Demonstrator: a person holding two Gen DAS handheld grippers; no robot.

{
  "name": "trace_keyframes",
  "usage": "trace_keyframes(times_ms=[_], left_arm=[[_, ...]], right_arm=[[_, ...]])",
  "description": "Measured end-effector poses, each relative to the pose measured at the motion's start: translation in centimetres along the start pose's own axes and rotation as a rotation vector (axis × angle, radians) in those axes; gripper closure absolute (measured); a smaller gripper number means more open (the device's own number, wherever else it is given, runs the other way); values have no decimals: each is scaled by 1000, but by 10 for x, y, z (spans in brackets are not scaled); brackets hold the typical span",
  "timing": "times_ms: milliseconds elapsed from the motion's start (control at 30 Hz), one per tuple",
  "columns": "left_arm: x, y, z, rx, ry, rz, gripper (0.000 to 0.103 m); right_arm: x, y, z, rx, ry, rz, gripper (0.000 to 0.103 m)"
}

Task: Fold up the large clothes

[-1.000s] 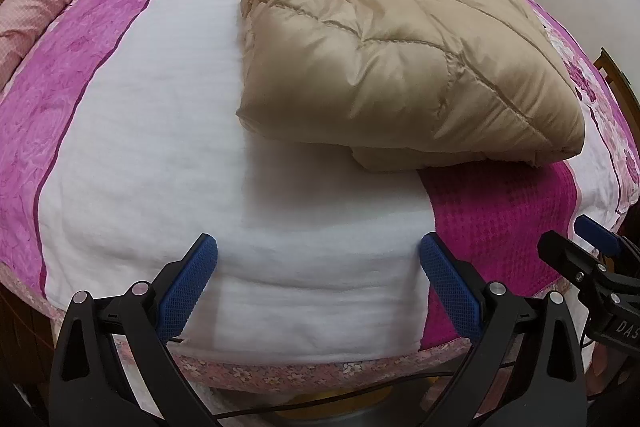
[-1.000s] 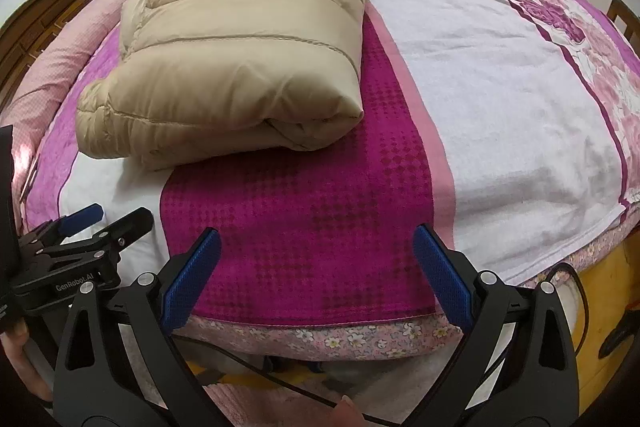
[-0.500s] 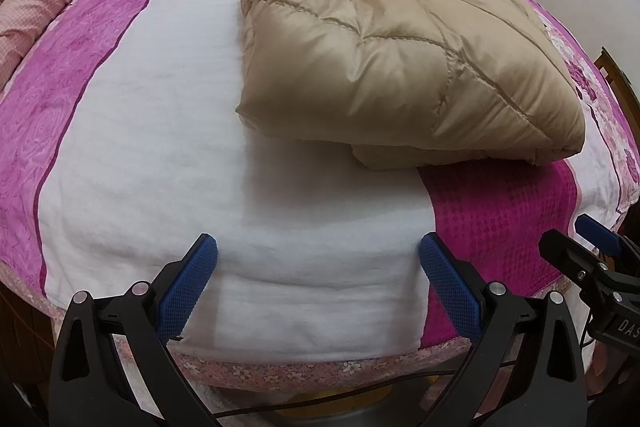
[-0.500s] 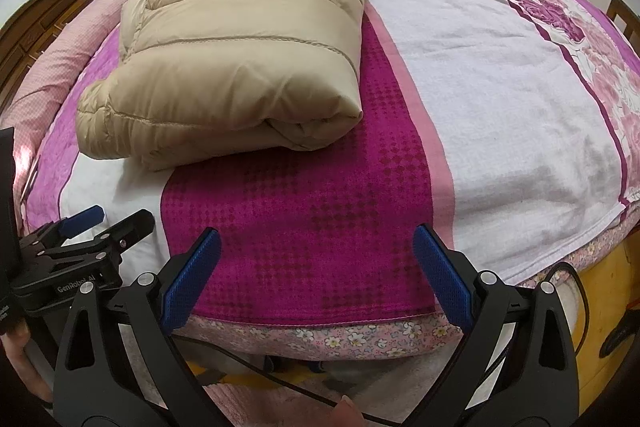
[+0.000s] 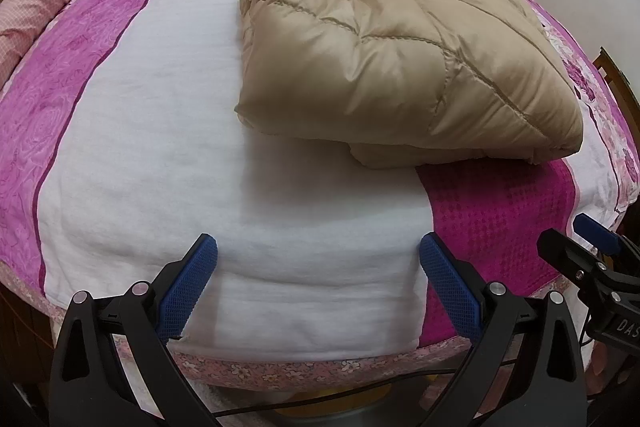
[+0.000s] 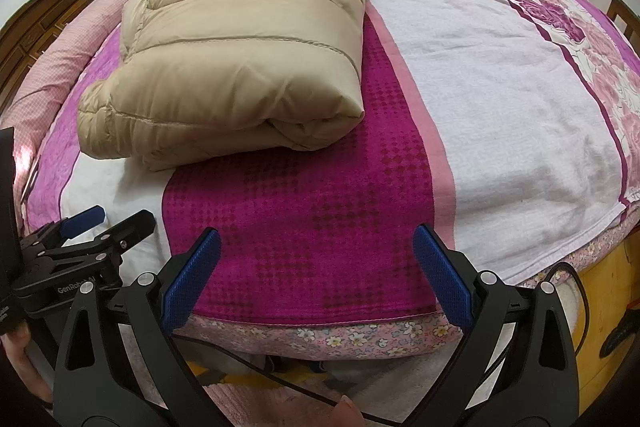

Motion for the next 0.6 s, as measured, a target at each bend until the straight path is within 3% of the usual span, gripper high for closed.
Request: trace_keyframes(times_ms=[600], left_arm=[[7, -5, -5, -15, 16, 30, 6]], right_arm=[[3, -1, 1, 8, -7, -4, 7]])
Point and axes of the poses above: each gripper's, at about its wrist camera, not at the fingertips, and x roughly against the way its jaws point, z to its right, y to its underside, the point moved 5 cm from there along -x, roughly the way its jaws point, and after that the axes turned 11 degrees about -z, right-handed, at the moved point
